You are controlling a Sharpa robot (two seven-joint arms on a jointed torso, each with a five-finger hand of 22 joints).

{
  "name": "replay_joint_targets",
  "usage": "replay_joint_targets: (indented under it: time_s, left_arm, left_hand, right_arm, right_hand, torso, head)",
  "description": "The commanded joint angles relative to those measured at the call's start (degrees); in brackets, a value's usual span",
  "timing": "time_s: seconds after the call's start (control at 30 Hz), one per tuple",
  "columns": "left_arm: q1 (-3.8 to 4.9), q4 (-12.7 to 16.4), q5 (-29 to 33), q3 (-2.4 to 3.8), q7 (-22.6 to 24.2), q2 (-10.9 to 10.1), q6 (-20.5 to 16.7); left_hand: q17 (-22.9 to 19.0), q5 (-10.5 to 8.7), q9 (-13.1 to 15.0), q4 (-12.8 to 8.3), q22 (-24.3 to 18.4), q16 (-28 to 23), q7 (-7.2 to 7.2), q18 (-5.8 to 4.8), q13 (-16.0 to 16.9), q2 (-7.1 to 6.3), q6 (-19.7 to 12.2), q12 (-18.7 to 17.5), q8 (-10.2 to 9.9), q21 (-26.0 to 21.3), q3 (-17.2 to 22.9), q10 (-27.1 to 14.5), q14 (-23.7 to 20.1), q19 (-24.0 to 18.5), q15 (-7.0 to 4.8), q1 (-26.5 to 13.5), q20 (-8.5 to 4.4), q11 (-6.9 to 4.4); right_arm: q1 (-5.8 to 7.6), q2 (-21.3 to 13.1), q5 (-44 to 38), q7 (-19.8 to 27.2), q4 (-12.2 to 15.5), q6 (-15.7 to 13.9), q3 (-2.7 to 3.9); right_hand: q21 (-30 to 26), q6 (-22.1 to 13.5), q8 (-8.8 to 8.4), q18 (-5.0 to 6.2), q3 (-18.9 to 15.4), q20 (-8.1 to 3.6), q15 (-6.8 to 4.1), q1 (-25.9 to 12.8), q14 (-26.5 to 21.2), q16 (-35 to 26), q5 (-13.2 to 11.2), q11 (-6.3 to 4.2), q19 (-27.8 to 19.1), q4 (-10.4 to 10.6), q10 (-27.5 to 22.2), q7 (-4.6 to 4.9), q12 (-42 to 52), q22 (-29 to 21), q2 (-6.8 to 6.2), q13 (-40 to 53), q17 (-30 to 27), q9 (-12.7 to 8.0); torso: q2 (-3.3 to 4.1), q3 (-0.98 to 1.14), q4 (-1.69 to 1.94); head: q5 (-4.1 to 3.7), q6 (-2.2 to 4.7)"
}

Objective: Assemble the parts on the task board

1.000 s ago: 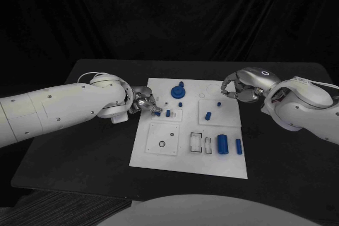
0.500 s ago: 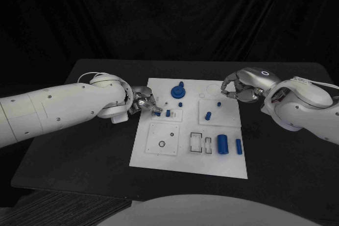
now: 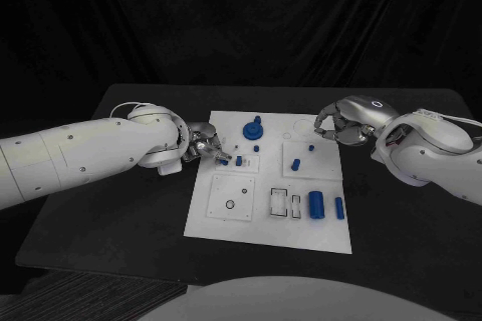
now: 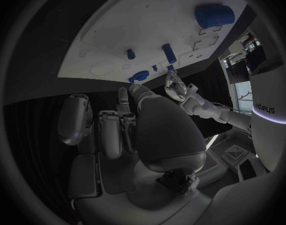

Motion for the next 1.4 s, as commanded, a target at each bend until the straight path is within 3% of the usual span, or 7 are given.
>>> replay_joint_targets:
  time_s: [0.03, 0.23, 0.5, 1.03, 1.2, 1.3, 1.4]
  left_arm:
    - [-0.27, 0.0, -0.1, -0.24, -0.7, 0.1, 1.2]
    - [-0.28, -0.1, -0.1, -0.24, -0.8, 0.1, 1.1]
    - [-0.28, -0.1, -0.1, -0.24, -0.8, 0.0, 1.1]
    - [-0.29, -0.2, -0.1, -0.24, -0.6, 0.1, 1.0]
    - [-0.29, -0.1, -0.1, -0.24, 0.3, -0.1, -0.6]
    - [-0.29, -0.1, -0.1, -0.23, 1.1, -0.1, -1.8]
    - [-0.29, -0.1, -0.1, -0.23, 1.5, -0.1, -2.3]
  left_hand:
    - [15.1, -4.28, -0.2, 2.0, 11.7, 0.2, 0.41, 0.84, 15.0, 0.10, 0.8, 0.0, -0.4, -0.2, -1.7, 6.1, 6.1, -0.2, -0.15, -2.2, 0.29, -0.02]
    - [15.1, -8.87, -0.5, 5.3, 11.7, 0.2, 0.66, 0.84, 15.0, 0.16, 1.2, 0.0, -0.5, -0.2, -5.4, 6.1, 6.1, -0.1, 0.05, -5.5, 0.51, 0.22]
    - [15.1, -11.51, -0.5, 6.8, 11.7, 0.2, 0.70, 0.84, 15.0, 0.22, 1.4, 0.0, -0.4, -0.2, -8.0, 6.1, 6.1, -0.1, 0.09, -7.1, 0.57, 0.27]
    - [15.1, -10.80, -0.6, 6.9, 11.7, 0.2, 0.75, 0.87, 15.0, 1.01, 1.0, 0.0, -0.5, -0.3, -8.9, 6.1, 6.1, -0.2, 0.09, -7.0, 0.60, 0.31]
    - [15.1, -13.46, -0.8, 7.4, 11.7, 0.2, 0.96, 0.85, 15.0, 2.62, 1.0, 0.0, -0.6, -0.2, -12.3, 6.1, 6.1, -0.1, 0.26, -11.5, 0.74, 0.49]
    - [15.1, -13.62, -0.8, 7.5, 11.7, 0.2, 0.99, 0.85, 15.0, 3.90, 1.2, 0.0, -0.5, -0.2, -14.7, 6.1, 6.1, -0.1, 0.30, -14.8, 0.79, 0.53]
    - [15.1, -13.69, -0.7, 7.5, 11.7, 0.2, 0.95, 0.83, 15.0, 4.18, 1.4, 0.0, -0.4, -0.1, -15.7, 6.1, 6.1, 0.0, 0.29, -15.8, 0.79, 0.51]
  right_arm:
    - [-0.17, 0.0, -0.1, -1.0, 0.0, 0.1, 0.04]
    - [-0.23, 0.0, -0.1, -1.1, 0.0, 0.2, 0.04]
    - [-0.29, 0.1, -0.1, -1.1, -0.1, 0.3, 0.04]
    - [-0.37, 0.1, -0.1, -1.3, -0.2, 0.5, 0.04]
    - [-0.39, 0.1, -0.1, -1.3, -0.3, 0.4, 0.04]
    - [-0.40, 0.1, -0.1, -1.3, -0.3, 0.4, 0.04]
    - [-0.41, 0.1, -0.1, -1.3, -0.3, 0.4, 0.04]
  right_hand:
    - [-0.2, 0.3, 0.15, 0.74, 0.4, 0.13, -0.26, 0.7, 5.2, -0.4, 0.1, -0.22, -0.5, 0.0, 6.0, 0.26, 0.2, 9.3, 0.07, 15.1, 12.2, 0.0]
    - [-0.2, 0.3, 0.15, 0.74, 0.4, 0.13, -0.26, 0.7, 5.2, -0.4, 0.1, -0.22, -0.5, 0.0, 6.0, 0.26, 0.2, 9.3, 0.07, 15.1, 12.2, 0.0]
    - [-0.2, 0.3, 0.15, 0.74, 0.4, 0.13, -0.26, 0.7, 5.2, -0.4, 0.1, -0.22, -0.5, 0.0, 6.0, 0.26, 0.2, 9.3, 0.07, 15.1, 12.2, 0.0]
    - [-0.2, 0.4, 0.18, 0.73, 0.4, 0.14, -0.25, 0.6, 5.1, -0.4, 0.3, -0.20, -0.5, -0.1, 6.0, 0.28, 0.2, 9.3, 0.01, 15.1, 12.1, 0.0]
    - [-0.2, 0.4, 0.18, 0.73, 0.4, 0.14, -0.25, 0.6, 5.1, -0.4, 0.3, -0.20, -0.5, -0.1, 6.0, 0.28, 0.2, 9.3, 0.01, 15.1, 12.1, 0.0]
    - [-0.2, 0.4, 0.18, 0.74, 0.5, 0.14, -0.25, 0.6, 5.2, -0.4, 0.3, -0.20, -0.5, -0.1, 6.0, 0.28, 0.2, 9.3, 0.01, 15.1, 12.2, 0.0]
    - [-0.2, 0.4, 0.18, 0.74, 0.5, 0.14, -0.25, 0.6, 5.2, -0.4, 0.3, -0.20, -0.5, -0.1, 6.0, 0.28, 0.2, 9.3, 0.01, 15.1, 12.2, 0.0]
  torso:
    - [-0.01, 0.02, 0.03]
    - [0.01, 0.00, -0.01]
    - [0.01, -0.02, 0.02]
    - [-0.01, -0.02, 0.01]
    - [-0.02, 0.00, 0.01]
    - [-0.01, 0.03, 0.02]
    - [0.00, 0.01, 0.03]
  head:
    - [-0.01, -0.01]
    - [0.09, -0.01]
    - [0.10, -0.01]
    - [0.09, -0.01]
    - [0.08, -0.01]
    - [0.13, -0.01]
    - [0.10, -0.01]
